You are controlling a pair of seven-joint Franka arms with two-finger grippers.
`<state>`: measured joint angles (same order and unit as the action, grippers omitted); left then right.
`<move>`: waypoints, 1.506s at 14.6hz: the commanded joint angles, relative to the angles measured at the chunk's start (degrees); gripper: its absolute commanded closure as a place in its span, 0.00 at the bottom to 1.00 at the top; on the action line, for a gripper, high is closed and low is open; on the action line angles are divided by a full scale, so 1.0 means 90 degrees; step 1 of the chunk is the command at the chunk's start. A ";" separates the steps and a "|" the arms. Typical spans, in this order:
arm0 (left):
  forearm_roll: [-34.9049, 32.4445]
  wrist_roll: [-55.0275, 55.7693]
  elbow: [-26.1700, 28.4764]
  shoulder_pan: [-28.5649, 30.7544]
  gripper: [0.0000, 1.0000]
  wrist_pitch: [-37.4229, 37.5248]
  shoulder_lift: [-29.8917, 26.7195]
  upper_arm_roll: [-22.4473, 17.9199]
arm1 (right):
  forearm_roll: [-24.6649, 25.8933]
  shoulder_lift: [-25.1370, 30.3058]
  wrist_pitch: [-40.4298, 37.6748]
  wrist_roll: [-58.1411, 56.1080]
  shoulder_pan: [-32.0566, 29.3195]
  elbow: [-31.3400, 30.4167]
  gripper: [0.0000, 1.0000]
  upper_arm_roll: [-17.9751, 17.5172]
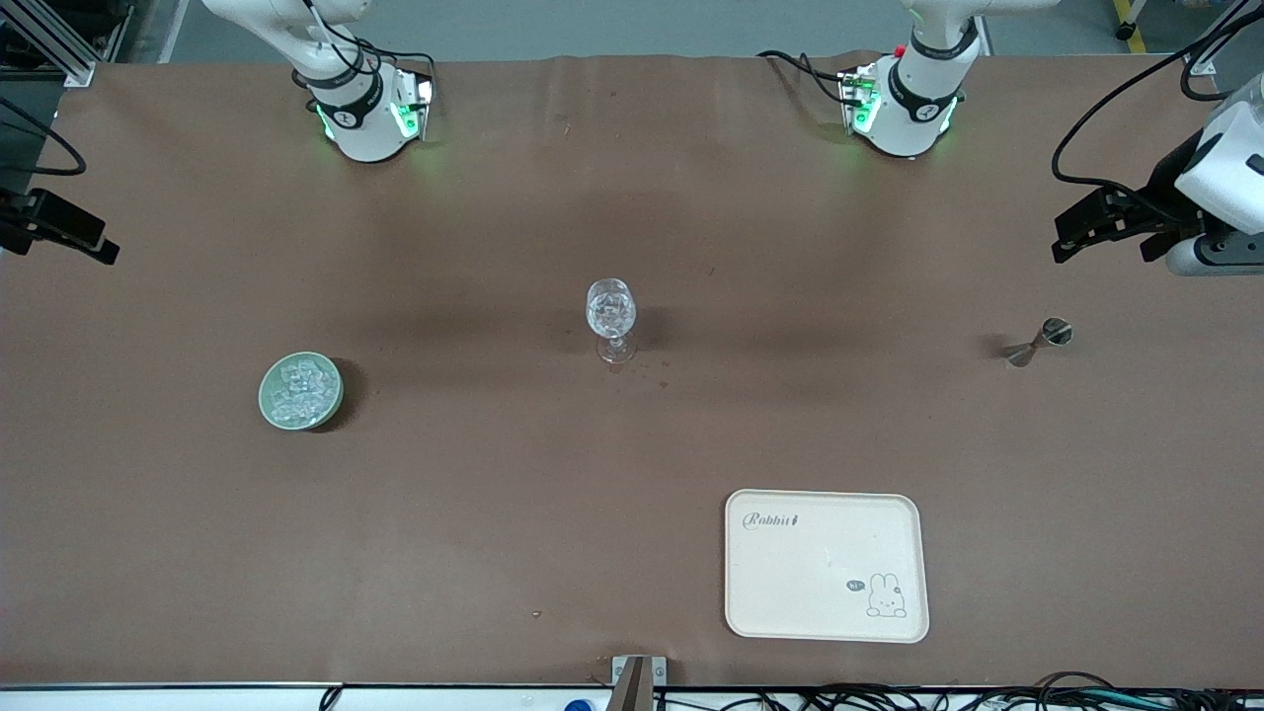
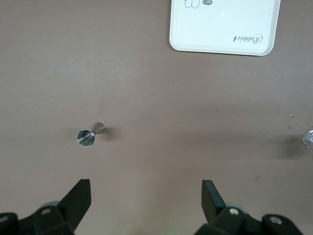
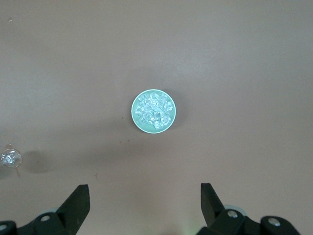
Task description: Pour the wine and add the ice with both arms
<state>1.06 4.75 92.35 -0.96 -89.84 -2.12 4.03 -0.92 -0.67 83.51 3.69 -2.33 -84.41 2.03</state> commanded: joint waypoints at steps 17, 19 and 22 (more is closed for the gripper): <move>0.2398 0.0848 -0.0808 -0.0187 0.00 0.0012 0.2234 -0.3090 | 0.0288 -0.0023 0.2026 0.0010 -0.0083 -0.2122 0.00 -0.0001; 0.3023 0.0859 -0.0808 -0.0187 0.00 -0.0027 0.2820 -0.3687 | 0.0288 -0.0121 0.2875 0.0039 -0.0083 -0.2767 0.00 0.0019; 0.4010 0.0820 -0.0798 -0.0158 0.00 -0.0027 0.3816 -0.4605 | 0.0288 -0.0481 0.3940 0.0117 -0.0083 -0.3432 0.00 0.0048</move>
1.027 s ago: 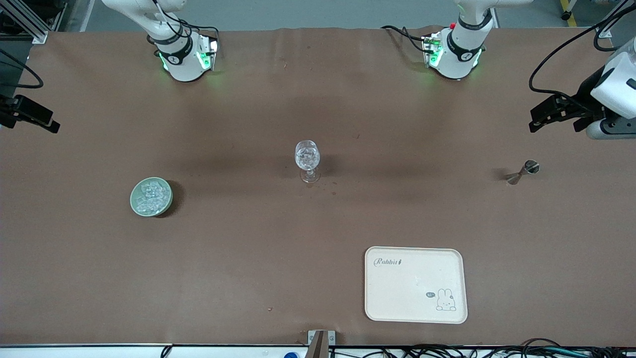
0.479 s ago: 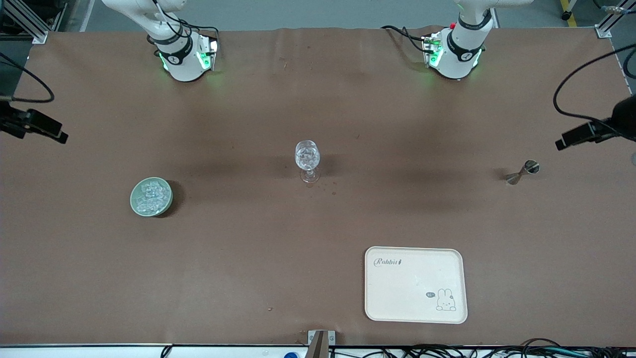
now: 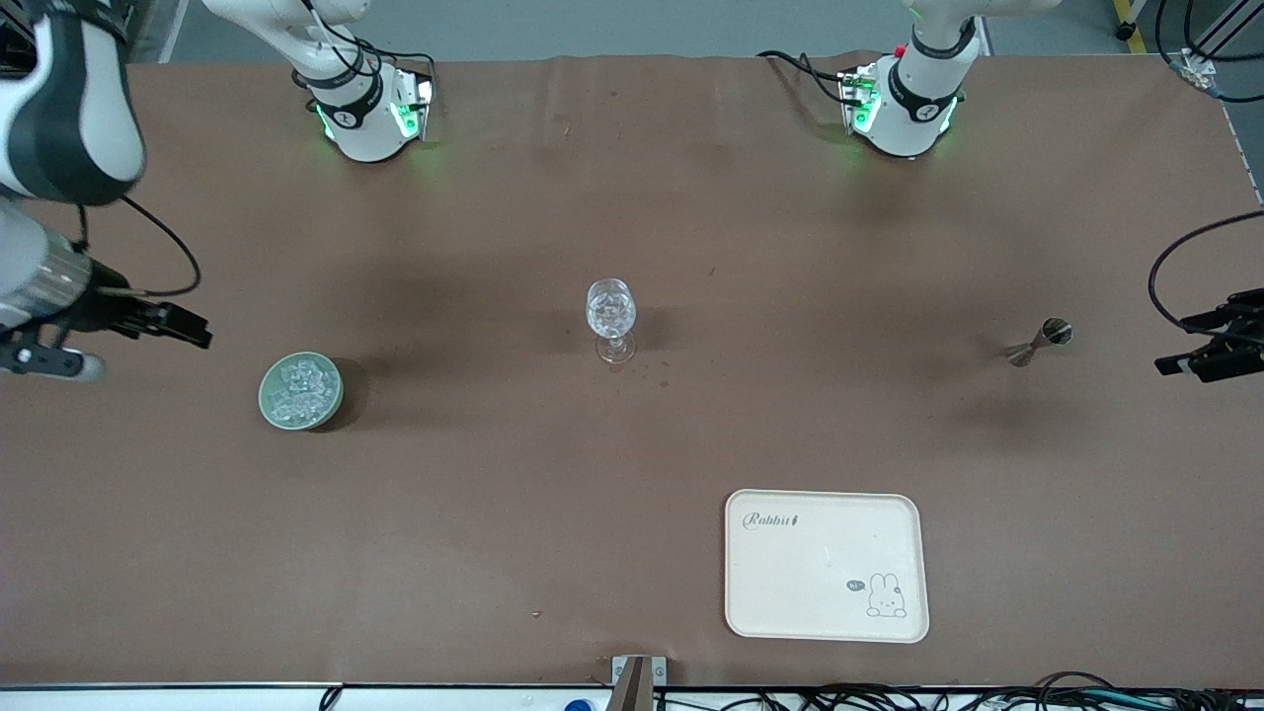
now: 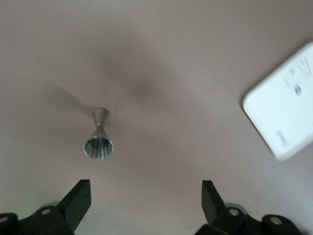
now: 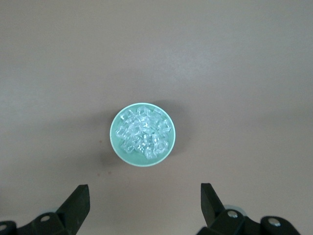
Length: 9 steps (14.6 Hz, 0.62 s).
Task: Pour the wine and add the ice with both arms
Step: 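Reach the right gripper over the ice bowl while the left gripper reaches the jigger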
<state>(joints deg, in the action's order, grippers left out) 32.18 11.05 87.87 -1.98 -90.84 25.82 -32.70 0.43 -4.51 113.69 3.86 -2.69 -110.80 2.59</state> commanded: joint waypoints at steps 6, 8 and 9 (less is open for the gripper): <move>0.1746 0.0149 0.0275 0.0034 0.00 0.0278 0.1574 -0.1026 | 0.0128 -0.1158 0.2122 0.0313 -0.0053 -0.1018 0.34 0.0025; 0.1930 0.0149 0.0413 0.0073 0.00 0.0493 0.1778 -0.1016 | 0.0118 -0.1305 0.2551 0.0547 -0.0014 -0.1213 0.34 0.0025; 0.2116 0.0188 0.0413 0.0073 0.00 0.0513 0.1934 -0.1025 | 0.0118 -0.1393 0.2737 0.0587 -0.0014 -0.1262 0.35 0.0025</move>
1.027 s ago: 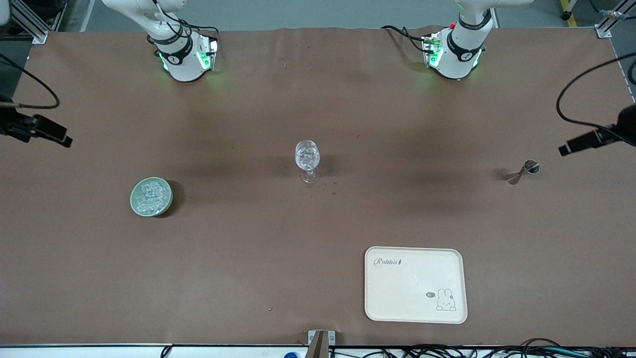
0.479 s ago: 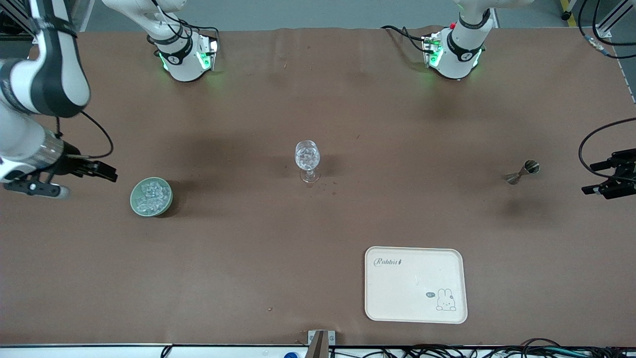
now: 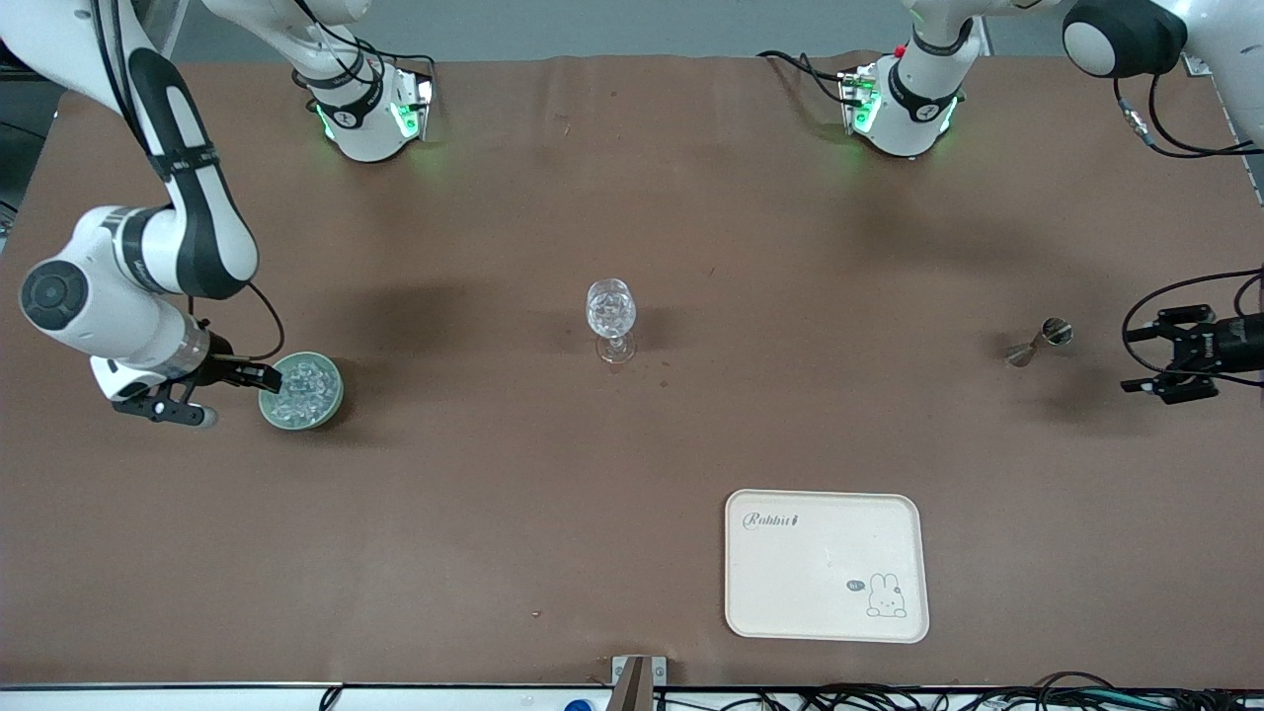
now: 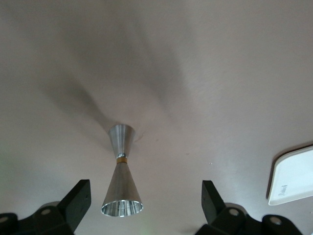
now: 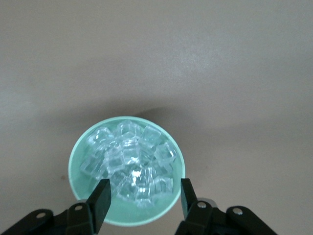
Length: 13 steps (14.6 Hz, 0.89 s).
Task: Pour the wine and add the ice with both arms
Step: 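Reach the right gripper over the ice bowl while the left gripper reaches the jigger, then grasp an ice cube with the right gripper while the left gripper grasps the jigger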
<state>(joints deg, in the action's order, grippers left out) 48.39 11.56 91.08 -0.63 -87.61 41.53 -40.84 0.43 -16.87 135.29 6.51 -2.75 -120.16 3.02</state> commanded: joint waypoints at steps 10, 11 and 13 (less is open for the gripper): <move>0.1546 0.0219 0.0066 0.0489 0.00 0.1354 0.1283 -0.0120 | 0.0059 -0.0322 0.0837 0.0517 0.0051 -0.0409 0.48 -0.0032; 0.1576 0.0142 0.0066 0.0548 0.00 0.1510 0.1342 -0.0120 | 0.0050 -0.0381 0.0915 0.0517 0.0051 -0.0428 0.48 -0.0032; 0.1828 0.0122 0.0124 0.0684 0.00 0.1832 0.1498 -0.0120 | 0.0050 -0.0401 0.1119 0.0517 0.0061 -0.0574 0.48 -0.0042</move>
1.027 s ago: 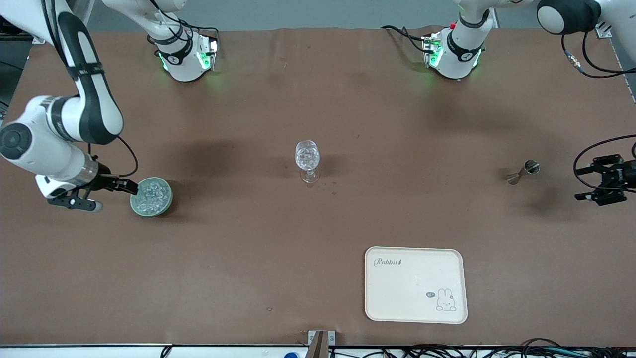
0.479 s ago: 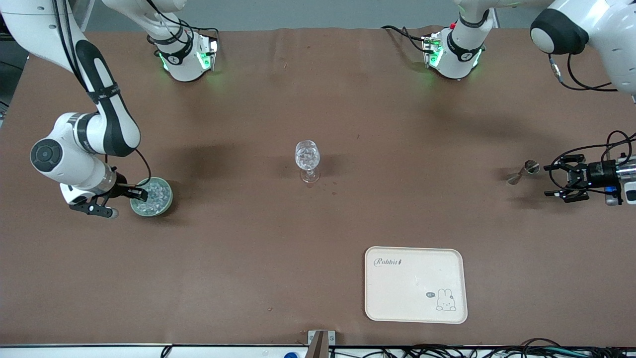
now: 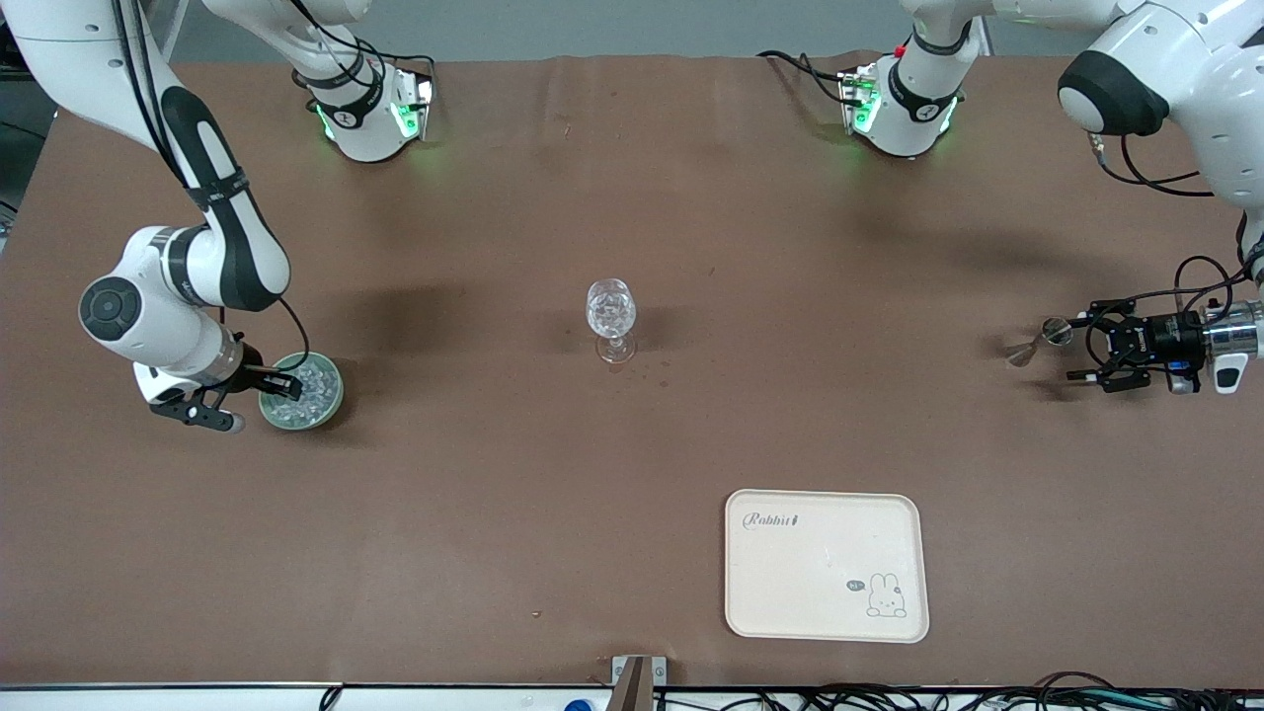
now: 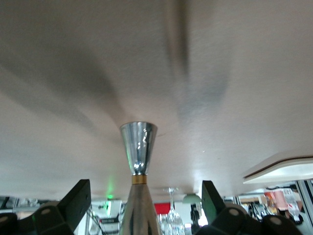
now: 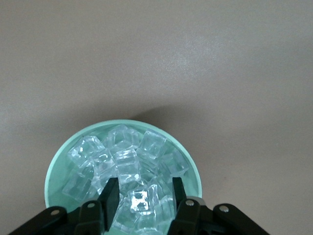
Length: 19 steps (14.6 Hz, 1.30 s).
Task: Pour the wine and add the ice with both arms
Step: 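Grasp an ice cube with the right gripper while the left gripper grasps the jigger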
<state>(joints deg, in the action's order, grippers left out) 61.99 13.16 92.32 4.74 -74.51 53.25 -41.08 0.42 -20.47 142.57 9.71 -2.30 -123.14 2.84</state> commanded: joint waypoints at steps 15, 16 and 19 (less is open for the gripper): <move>0.1403 -0.0008 0.0445 0.0196 0.16 0.1140 0.0597 -0.0036 | 0.0051 -0.0040 0.0361 0.0425 0.0167 -0.0361 0.69 -0.0023; 0.1452 0.0002 0.0455 0.0196 0.23 0.1160 0.0597 -0.0045 | 0.0051 -0.0050 0.0361 0.0425 0.0177 -0.0361 0.69 -0.0023; 0.1501 -0.0017 0.0465 0.0206 0.45 0.1209 0.0597 -0.0036 | 0.0051 -0.0109 0.0409 0.0425 0.0167 -0.0361 0.68 -0.0023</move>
<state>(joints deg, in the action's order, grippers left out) 73.88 12.93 96.02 6.75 -64.81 58.60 -40.88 0.42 -21.44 145.48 12.22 -0.91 -125.47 2.76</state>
